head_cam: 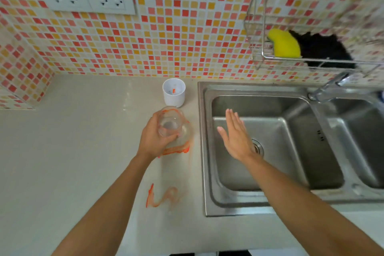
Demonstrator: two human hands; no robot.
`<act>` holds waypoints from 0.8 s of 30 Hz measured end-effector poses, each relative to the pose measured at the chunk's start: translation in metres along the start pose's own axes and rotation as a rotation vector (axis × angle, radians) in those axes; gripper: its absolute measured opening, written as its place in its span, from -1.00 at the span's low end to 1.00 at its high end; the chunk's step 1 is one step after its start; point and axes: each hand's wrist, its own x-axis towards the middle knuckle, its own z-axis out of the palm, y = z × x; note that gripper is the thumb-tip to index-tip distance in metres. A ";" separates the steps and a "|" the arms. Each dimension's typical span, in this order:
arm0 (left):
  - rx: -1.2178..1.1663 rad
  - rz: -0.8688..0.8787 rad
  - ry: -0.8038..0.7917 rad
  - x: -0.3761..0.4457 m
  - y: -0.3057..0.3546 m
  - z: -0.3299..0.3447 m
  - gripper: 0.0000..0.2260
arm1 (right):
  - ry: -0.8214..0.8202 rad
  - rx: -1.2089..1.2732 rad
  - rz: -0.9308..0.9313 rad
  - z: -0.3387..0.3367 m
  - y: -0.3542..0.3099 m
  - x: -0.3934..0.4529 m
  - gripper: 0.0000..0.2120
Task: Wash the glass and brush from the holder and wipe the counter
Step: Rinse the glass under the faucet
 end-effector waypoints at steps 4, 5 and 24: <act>-0.081 0.071 -0.071 -0.016 0.031 0.055 -0.38 | -0.043 -0.153 0.054 0.000 0.054 -0.058 -0.23; -0.104 0.098 -0.072 -0.020 0.034 0.071 -0.37 | -0.044 -0.169 0.083 -0.001 0.067 -0.073 -0.20; 0.362 0.072 -0.256 -0.106 0.062 0.270 -0.26 | -0.002 -0.275 0.207 -0.002 0.228 -0.210 -0.48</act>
